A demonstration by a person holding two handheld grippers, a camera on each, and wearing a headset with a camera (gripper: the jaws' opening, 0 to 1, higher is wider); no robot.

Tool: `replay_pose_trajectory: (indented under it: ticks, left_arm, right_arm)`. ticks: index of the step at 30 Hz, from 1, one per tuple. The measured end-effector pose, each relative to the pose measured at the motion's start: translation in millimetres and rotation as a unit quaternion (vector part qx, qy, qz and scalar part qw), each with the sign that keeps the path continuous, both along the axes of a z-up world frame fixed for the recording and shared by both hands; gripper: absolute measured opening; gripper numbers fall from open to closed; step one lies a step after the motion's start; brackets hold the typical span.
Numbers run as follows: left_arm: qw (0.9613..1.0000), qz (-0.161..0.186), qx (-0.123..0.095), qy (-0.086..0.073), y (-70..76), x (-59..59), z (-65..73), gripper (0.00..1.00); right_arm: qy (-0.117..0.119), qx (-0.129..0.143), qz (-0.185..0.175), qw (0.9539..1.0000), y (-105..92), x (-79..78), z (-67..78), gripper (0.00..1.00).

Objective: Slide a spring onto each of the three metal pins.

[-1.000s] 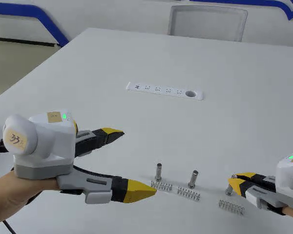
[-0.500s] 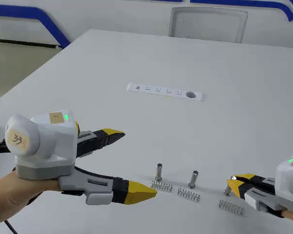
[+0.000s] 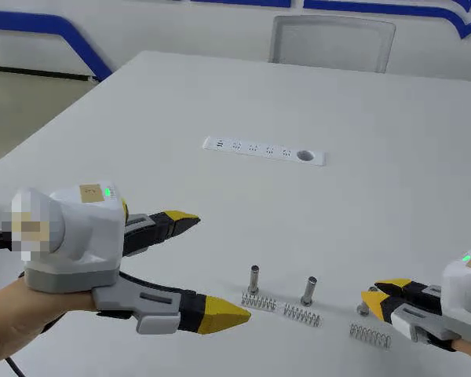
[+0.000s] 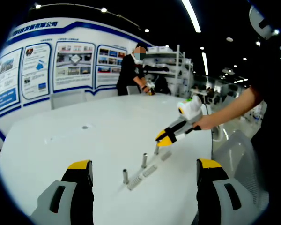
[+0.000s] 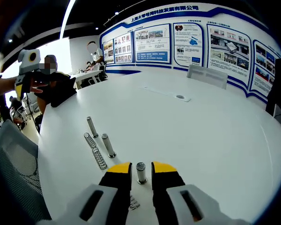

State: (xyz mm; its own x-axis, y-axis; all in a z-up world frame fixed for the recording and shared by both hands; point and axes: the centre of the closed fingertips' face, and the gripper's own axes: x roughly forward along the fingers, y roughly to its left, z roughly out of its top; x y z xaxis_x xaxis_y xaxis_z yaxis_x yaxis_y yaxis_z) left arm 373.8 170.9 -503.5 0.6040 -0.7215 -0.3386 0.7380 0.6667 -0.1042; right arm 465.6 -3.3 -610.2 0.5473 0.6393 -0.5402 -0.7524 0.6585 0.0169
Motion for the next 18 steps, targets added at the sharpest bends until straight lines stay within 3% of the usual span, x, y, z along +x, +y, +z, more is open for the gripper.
replay_pose_trajectory:
  ticks: [6,11,13,18]
  left_arm:
    - [1.0000,-0.003,0.001,0.003,-0.2,-0.5,-2.8,0.93]
    - [1.0000,-0.005,-0.001,0.005,-2.6,0.1,-4.4,0.93]
    - [0.9999,-0.008,0.002,0.007,-3.7,0.2,-6.2,0.93]
    - [1.0000,-0.004,-0.008,0.005,-5.4,3.4,-3.2,0.93]
  right_arm:
    - [-0.002,0.004,0.010,0.9999,-9.6,-6.6,4.9,0.20]
    - [0.016,-0.013,0.054,0.9983,-16.4,-23.6,-5.7,0.21]
    - [0.019,-0.032,0.073,0.9967,-19.1,-30.4,-13.3,0.22]
    - [0.031,-0.034,0.081,0.9957,-21.3,-35.9,-22.6,0.22]
